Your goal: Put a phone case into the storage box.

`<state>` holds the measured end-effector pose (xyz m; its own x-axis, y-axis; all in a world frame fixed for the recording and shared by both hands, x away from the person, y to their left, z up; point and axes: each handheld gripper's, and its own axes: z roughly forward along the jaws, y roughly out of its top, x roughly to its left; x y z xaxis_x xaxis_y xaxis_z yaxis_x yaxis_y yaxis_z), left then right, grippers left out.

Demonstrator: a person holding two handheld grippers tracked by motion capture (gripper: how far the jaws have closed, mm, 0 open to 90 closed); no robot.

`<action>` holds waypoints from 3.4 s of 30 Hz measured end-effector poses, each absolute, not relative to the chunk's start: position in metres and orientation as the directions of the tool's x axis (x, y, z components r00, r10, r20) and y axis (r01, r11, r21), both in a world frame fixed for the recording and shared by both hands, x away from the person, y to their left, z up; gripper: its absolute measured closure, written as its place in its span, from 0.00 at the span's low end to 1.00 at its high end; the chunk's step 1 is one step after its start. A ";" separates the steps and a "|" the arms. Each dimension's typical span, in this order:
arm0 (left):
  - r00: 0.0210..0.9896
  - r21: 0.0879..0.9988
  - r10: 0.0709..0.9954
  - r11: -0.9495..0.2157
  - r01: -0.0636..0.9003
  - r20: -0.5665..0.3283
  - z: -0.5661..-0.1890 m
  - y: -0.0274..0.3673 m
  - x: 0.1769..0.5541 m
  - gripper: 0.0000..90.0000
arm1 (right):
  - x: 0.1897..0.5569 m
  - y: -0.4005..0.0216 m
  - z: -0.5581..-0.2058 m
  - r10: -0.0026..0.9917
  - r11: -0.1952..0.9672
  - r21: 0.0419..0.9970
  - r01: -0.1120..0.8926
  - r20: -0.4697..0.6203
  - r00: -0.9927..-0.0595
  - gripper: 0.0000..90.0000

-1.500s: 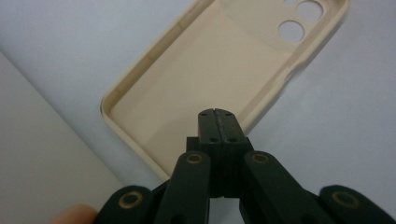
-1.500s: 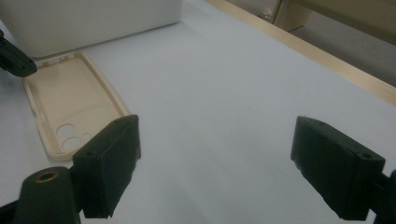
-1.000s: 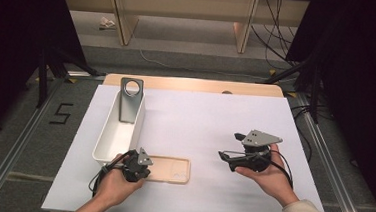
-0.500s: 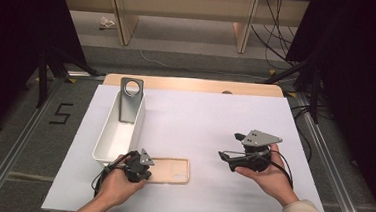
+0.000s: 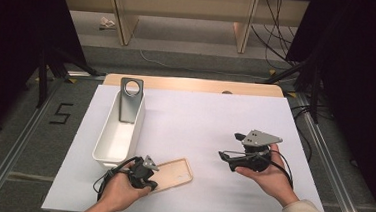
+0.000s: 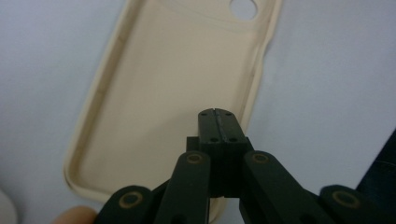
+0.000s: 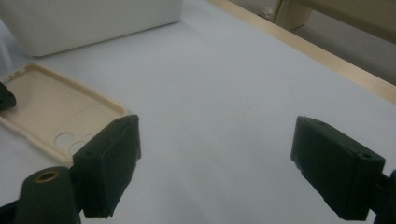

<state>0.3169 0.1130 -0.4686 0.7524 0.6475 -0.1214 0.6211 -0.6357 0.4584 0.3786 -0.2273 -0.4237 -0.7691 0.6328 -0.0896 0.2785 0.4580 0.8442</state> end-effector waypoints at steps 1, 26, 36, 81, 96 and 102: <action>0.751 0.458 0.646 -0.630 0.627 -0.141 -0.469 0.111 0.316 1.00 | 0.379 -0.227 -0.424 0.633 0.459 0.844 0.278 -0.090 -0.769 0.19; 0.735 0.456 0.615 -0.588 0.668 -0.285 -0.472 0.061 0.320 1.00 | 0.379 -0.226 -0.425 0.632 0.461 0.842 0.280 -0.090 -0.770 0.19; 0.714 0.466 0.634 -0.557 0.687 -0.295 -0.472 0.042 0.332 1.00 | 0.379 -0.227 -0.424 0.633 0.462 0.842 0.280 -0.092 -0.768 0.19; 0.668 0.546 0.717 -0.485 0.683 -0.198 -0.450 0.125 0.312 1.00 | 0.378 -0.226 -0.424 0.628 0.465 0.840 0.279 -0.091 -0.773 0.19; 0.669 0.501 0.717 -0.514 0.697 -0.195 -0.461 0.134 0.305 1.00 | 0.378 -0.225 -0.424 0.625 0.468 0.839 0.277 -0.093 -0.775 0.19; 0.711 0.544 0.678 -0.533 0.648 -0.183 -0.456 0.136 0.300 0.99 | 0.377 -0.226 -0.424 0.624 0.467 0.840 0.278 -0.090 -0.776 0.19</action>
